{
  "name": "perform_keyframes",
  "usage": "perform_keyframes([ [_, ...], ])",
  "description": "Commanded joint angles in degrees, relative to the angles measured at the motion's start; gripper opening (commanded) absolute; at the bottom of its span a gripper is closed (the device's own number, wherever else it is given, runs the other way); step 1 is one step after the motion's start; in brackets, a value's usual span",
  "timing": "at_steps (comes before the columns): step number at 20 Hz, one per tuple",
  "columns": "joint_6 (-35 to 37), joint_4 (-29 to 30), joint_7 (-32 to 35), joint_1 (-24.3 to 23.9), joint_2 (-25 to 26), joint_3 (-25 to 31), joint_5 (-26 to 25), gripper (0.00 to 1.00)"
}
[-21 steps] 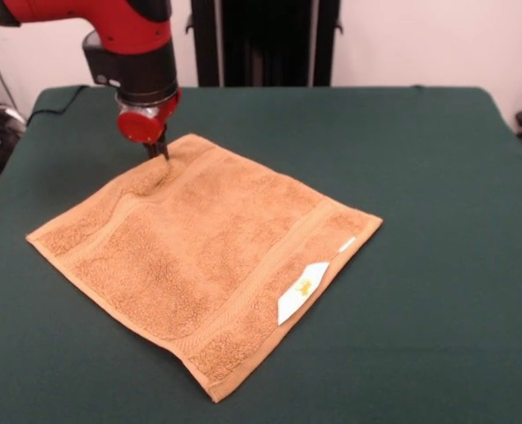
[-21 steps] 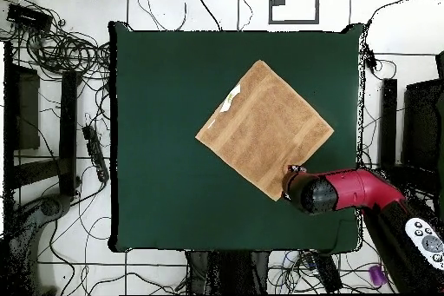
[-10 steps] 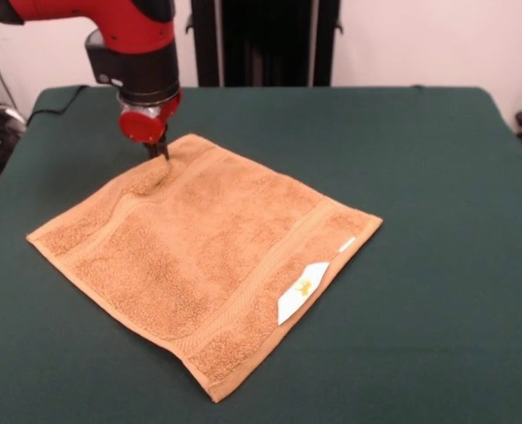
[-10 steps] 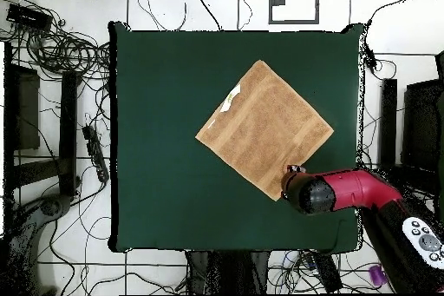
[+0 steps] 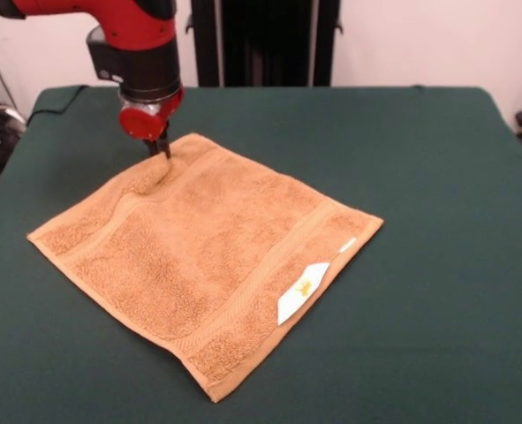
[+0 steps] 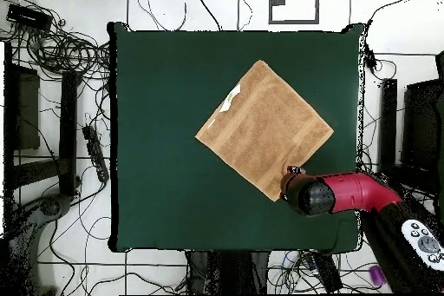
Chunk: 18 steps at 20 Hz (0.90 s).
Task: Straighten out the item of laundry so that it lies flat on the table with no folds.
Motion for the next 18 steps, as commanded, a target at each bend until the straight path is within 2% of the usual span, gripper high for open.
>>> perform_keyframes([
  [1, 0.6, 9.4, 15.6, 4.7, -4.0, -1.5, 6.7, 1.00],
  [5, 6.1, 14.0, 13.7, 4.2, -14.1, -1.4, 13.3, 1.00],
  [11, 12.0, 14.1, 13.3, 6.3, -18.9, -4.5, 19.2, 1.00],
  [14, 13.1, 13.4, 12.2, 6.8, -19.5, -5.5, 20.7, 1.00],
  [18, 10.9, 11.0, 10.6, 5.1, -15.0, -6.5, 20.3, 1.00],
])
